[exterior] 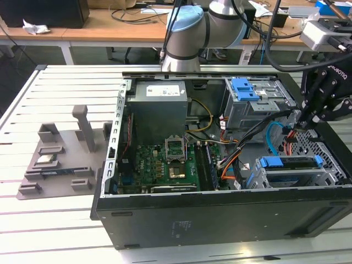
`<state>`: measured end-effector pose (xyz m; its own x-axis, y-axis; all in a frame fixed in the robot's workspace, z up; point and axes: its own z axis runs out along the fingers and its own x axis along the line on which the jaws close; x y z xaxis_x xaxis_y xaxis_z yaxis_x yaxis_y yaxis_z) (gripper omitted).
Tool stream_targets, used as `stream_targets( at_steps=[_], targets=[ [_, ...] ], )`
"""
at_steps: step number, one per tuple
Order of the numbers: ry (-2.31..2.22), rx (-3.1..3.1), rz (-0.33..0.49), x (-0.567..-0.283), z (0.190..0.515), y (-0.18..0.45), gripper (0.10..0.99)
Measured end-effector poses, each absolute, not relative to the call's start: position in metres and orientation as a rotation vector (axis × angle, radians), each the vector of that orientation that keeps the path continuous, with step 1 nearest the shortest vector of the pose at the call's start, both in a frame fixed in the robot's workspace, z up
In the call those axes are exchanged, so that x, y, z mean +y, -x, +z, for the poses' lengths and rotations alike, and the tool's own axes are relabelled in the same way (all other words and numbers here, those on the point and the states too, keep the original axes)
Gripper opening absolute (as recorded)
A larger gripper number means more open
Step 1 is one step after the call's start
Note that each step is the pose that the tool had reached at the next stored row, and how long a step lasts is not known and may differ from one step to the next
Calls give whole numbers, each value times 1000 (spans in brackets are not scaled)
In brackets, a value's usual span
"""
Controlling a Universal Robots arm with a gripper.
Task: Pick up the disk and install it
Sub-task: 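Insert the first disk wire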
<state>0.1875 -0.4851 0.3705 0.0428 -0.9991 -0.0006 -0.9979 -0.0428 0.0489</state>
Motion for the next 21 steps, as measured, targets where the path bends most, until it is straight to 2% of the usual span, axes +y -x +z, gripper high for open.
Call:
stream_targets(
  at_steps=[1, 3, 11, 21],
  targets=[
    [-2243, -2149, -53, -485, 371, -188, 294],
    [-2243, -2149, -53, -485, 371, -188, 420],
    [-2243, -2149, -53, -484, 370, -187, 420],
    [-2242, -2148, -51, -462, 367, -188, 420]
  ],
)
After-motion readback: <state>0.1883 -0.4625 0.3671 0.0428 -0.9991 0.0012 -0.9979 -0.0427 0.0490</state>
